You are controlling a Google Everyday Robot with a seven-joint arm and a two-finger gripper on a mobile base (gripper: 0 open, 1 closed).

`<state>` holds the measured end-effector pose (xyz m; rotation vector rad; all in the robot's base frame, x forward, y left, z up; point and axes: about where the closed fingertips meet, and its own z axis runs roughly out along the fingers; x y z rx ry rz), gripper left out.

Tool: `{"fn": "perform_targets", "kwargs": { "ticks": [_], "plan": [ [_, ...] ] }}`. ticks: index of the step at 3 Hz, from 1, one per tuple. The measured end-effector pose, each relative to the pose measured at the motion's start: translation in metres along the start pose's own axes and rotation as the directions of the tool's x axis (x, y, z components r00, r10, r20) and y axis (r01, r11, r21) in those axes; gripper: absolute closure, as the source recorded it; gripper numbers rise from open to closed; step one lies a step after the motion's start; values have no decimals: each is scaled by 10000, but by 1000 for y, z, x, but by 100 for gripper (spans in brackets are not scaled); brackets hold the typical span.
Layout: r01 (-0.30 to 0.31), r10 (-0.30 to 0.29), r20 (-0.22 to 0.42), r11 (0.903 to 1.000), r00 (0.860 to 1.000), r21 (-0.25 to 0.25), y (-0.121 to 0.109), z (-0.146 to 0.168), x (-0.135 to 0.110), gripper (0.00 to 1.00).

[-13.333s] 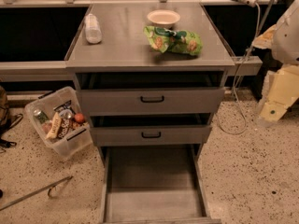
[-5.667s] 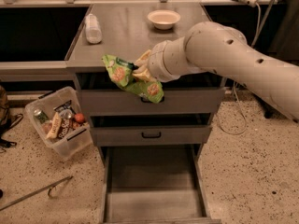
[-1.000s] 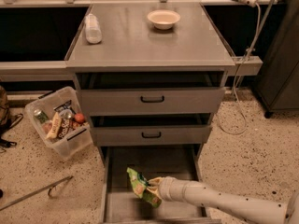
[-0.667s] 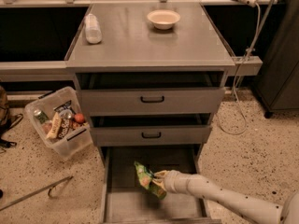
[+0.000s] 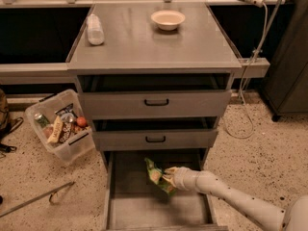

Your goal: Place green rice chip bag into bottom drawer

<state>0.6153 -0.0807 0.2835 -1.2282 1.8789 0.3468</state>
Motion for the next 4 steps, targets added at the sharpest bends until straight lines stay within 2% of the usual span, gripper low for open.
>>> {"fn": "perform_targets", "kwargs": {
  "ticks": [1,2,3,4],
  "plan": [
    [-210,210,-13,9996,9998,-195,8,3,9,100],
    [-863,833,-440,9937,9956,-714,23,13,40,100],
    [-1503,1430,-705,9824,9872,-1108,35,20,66,100],
    [-1546,1470,-723,9813,9865,-1143,36,20,68,83]
  ]
}}
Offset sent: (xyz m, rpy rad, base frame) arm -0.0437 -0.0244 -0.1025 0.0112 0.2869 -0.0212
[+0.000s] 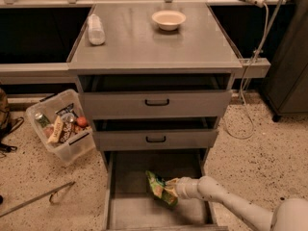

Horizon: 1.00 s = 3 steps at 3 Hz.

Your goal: Place green rice chip bag into bottom drawer

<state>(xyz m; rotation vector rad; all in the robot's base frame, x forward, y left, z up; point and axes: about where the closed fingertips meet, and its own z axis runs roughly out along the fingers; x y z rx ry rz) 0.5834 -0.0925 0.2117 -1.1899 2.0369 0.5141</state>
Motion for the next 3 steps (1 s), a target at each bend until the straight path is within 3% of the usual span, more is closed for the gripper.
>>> {"fn": "perform_targets", "kwargs": {
  "ticks": [3],
  "plan": [
    [0,0,0,10000,10000,-2,0,0,0,13]
  ]
}}
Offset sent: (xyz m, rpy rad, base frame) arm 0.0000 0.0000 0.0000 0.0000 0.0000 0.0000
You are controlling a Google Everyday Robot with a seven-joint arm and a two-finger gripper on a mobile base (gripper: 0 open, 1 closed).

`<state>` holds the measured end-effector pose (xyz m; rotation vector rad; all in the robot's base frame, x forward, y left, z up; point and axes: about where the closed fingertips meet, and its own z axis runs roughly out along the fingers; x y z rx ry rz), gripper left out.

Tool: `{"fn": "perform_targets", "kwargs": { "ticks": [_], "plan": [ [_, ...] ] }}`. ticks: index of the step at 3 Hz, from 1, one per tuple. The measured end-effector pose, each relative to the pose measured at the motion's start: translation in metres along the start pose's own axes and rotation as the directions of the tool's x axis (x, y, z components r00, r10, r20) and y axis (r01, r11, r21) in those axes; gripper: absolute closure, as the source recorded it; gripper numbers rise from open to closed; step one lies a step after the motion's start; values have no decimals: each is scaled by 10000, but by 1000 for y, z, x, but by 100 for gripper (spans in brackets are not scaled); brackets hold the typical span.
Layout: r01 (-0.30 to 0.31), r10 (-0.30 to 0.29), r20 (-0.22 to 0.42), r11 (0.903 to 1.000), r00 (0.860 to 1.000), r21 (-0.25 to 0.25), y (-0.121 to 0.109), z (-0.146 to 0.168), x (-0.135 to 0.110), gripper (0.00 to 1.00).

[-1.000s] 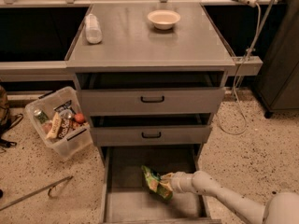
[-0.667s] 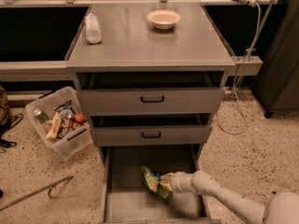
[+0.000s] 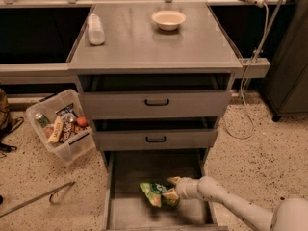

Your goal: Place green rice chip bag into bottom drawer

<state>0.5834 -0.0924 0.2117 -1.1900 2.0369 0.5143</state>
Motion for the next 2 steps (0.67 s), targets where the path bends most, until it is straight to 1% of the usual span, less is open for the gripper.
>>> {"fn": "perform_targets", "kwargs": {
  "ticks": [1,2],
  "plan": [
    [0,0,0,10000,10000,0,0,0,0,0],
    [0,0,0,10000,10000,-1,0,0,0,0]
  ]
}}
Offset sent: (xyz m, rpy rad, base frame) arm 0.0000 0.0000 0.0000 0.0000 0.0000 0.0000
